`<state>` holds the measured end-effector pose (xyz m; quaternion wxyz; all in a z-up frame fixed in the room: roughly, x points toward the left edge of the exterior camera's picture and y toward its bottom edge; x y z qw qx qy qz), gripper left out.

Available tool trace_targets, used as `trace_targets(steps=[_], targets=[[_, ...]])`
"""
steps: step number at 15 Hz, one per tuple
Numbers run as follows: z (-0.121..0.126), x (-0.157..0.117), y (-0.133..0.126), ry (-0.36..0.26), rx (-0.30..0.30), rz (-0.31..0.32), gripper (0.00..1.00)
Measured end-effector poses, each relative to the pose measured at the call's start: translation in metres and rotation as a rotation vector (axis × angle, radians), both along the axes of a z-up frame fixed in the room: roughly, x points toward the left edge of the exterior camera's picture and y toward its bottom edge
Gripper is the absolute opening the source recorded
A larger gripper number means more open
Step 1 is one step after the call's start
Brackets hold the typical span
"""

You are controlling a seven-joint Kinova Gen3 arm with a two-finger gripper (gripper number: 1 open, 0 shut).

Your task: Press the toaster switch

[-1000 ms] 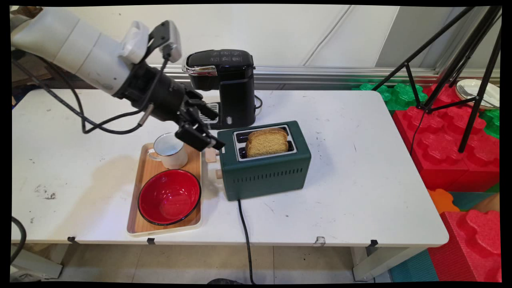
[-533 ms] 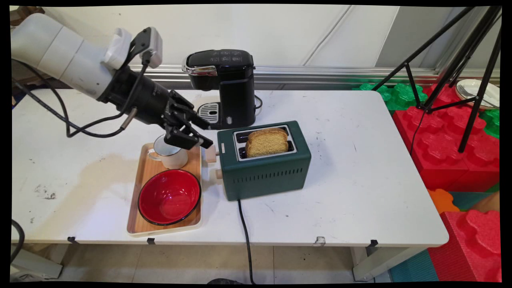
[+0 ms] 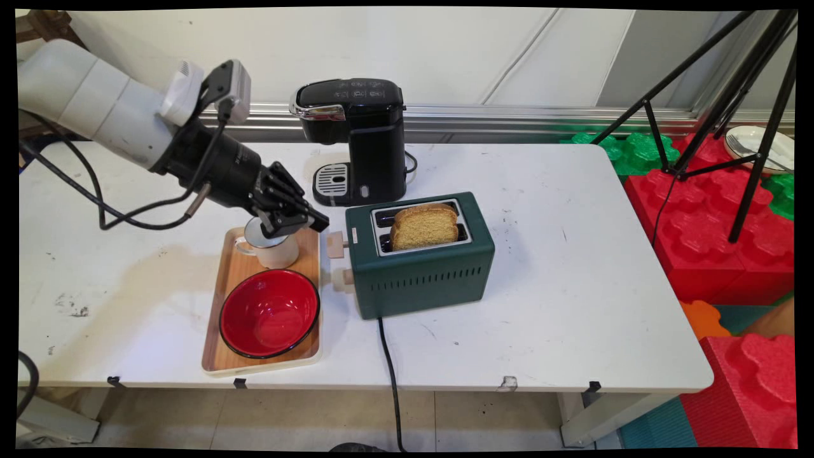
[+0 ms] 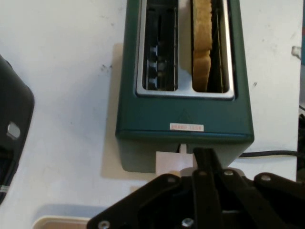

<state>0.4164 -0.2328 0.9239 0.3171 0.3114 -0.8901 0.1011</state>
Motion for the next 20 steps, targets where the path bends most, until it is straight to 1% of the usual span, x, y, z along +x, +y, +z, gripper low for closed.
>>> trace_targets(steps=[4,8,15,20], targets=[[-0.014,0.0,-0.002,-0.007,0.005,0.0,0.0],[-0.027,-0.001,-0.008,-0.01,-0.003,0.001,0.0],[-0.047,-0.009,-0.018,-0.002,-0.011,-0.001,0.0],[-0.061,-0.014,-0.019,0.003,-0.001,-0.002,0.0]])
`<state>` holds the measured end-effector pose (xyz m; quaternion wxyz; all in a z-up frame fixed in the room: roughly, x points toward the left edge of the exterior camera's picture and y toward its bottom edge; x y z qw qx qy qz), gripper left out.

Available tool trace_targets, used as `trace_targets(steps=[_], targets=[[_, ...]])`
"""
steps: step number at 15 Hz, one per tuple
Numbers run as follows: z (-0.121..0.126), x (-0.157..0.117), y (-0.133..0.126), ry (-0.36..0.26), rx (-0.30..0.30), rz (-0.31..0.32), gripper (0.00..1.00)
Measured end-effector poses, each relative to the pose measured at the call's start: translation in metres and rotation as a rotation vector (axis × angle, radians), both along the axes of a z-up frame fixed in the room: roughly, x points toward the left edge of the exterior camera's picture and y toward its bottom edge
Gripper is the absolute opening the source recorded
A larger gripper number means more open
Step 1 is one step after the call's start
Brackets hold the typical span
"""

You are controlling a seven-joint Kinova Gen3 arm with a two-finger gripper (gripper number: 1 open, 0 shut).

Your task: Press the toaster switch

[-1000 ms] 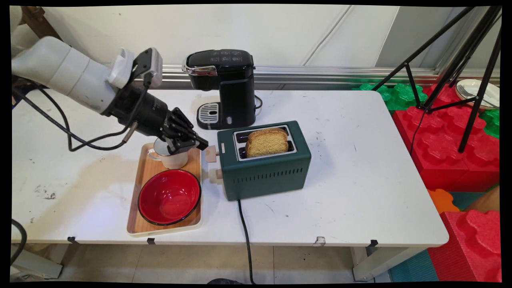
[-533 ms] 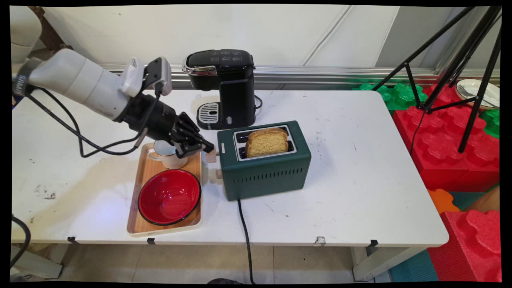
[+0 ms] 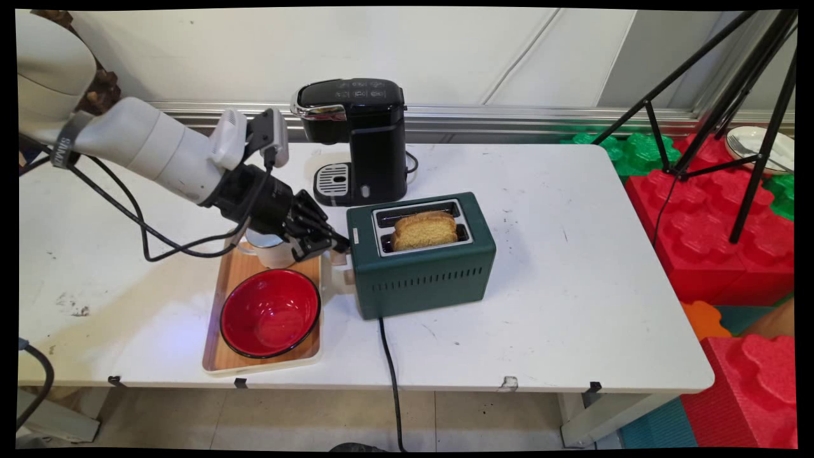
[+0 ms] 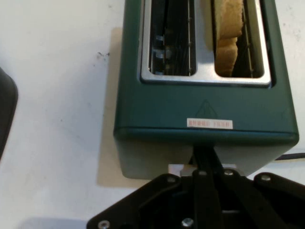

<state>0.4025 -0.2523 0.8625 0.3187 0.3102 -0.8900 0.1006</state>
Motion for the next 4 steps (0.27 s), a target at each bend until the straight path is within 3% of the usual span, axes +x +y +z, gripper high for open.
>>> trace_targets(steps=[4], targets=[[-0.0111,0.0,0.0012,-0.01,0.014,-0.004,0.0]])
